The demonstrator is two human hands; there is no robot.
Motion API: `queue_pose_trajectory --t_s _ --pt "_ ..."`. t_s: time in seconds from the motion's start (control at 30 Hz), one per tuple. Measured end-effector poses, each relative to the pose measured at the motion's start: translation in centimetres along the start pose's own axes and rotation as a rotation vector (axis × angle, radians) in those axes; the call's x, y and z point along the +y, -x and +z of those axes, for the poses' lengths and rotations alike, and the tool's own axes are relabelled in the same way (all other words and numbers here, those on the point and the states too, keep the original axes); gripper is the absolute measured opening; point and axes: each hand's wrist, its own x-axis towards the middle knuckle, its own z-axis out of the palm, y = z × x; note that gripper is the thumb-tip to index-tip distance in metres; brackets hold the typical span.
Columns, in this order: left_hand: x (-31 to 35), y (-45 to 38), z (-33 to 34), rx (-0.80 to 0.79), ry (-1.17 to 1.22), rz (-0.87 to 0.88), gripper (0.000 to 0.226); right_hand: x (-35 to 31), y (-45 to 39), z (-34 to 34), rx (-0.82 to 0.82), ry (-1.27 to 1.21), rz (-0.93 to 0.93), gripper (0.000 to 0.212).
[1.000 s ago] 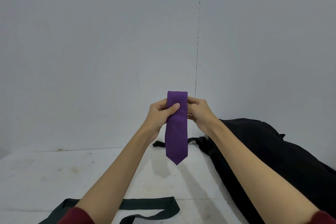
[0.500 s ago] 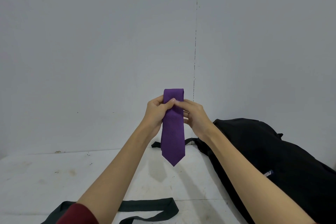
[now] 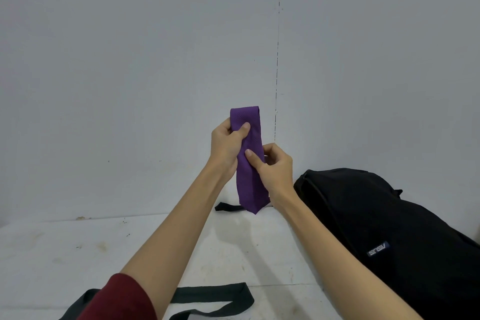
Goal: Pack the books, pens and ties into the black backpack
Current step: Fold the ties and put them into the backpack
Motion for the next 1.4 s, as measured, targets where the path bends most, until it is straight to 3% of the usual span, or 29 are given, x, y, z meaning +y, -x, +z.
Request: queue_pose_trajectory --t_s 0.17,0.4,0.6,0.73,0.9,1.03,1.1,1.2,1.27,1.4 --pt "0.4 -0.1 0.6 0.018 -0.007 0.02 0.017 1.1 1.0 -0.3 -0.006 -0.008 0.066 0.029" --pt "0.0 -0.3 0.2 0.007 -0.053 -0.003 0.015 1.2 0.8 -1.4 -0.229 -0.07 0.317 0.029" --pt "0.5 -0.8 -0.2 -0.017 -0.095 0.008 0.013 1.2 1.3 -1.2 -0.328 0.104 0.15 0.018" --pt "0.6 -1.4 -0.9 0.008 -0.213 0.085 0.011 1.2 2.0 0.0 -0.234 0.288 -0.017 0.023" --pt "-0.2 -1.1 -1.6 0.077 -0.331 0.083 0.01 1.8 3.6 1.0 -0.181 0.256 0.006 0.019" --pt "-0.6 -1.1 -2.5 0.111 -0.056 -0.125 0.043 2.1 4.0 0.6 -0.216 0.168 0.085 0.013" --pt "-0.4 -0.7 -2.9 -0.004 0.131 -0.28 0.031 1.8 4.0 0.4 -0.263 0.121 0.111 0.012" --pt "-0.3 -0.1 -3.1 -0.135 0.063 -0.36 0.033 1.7 4.4 0.1 -0.333 0.096 0.133 0.014" --pt "-0.4 0.1 -2.7 -0.07 -0.042 -0.278 0.031 2.0 4.7 0.1 -0.329 0.123 0.128 0.015" --pt "-1.1 0.8 -1.1 0.203 -0.149 -0.063 0.028 1.7 5.5 0.6 -0.268 0.302 0.061 0.014"
